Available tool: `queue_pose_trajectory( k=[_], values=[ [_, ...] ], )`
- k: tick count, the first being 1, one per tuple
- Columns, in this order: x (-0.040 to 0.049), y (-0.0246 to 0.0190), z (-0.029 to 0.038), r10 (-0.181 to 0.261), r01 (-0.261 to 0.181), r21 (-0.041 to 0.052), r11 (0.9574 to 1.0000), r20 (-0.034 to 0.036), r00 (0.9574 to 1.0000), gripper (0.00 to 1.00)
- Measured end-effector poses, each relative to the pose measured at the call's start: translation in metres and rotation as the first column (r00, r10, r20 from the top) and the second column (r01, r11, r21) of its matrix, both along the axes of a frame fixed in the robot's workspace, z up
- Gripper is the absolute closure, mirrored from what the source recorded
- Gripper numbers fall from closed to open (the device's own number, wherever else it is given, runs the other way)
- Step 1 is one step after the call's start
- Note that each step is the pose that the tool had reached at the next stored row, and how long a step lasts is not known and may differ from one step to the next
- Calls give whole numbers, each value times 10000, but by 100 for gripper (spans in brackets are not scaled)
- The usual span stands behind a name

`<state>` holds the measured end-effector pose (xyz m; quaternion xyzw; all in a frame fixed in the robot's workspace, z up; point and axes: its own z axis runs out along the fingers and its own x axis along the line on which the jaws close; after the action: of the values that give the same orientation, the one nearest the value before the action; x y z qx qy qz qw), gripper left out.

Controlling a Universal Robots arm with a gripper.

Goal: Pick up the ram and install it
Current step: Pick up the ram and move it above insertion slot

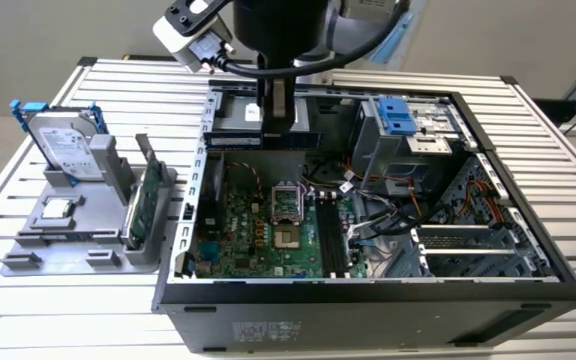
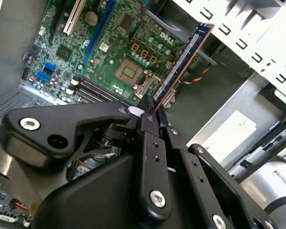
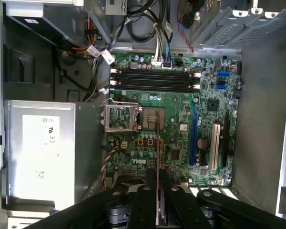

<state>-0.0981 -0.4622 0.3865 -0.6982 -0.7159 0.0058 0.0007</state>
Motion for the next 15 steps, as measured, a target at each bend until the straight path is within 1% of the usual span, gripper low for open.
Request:
queue_pose_trajectory(
  k=[5,8,15],
  values=[
    [63,5,-2,0,0,-1,10000,-1,10000,100],
    [119,6,-4,-10,10,-1,10000,0,10000,100],
    [220,13,-8,-196,196,-2,9998,0,9998,100]
  ],
)
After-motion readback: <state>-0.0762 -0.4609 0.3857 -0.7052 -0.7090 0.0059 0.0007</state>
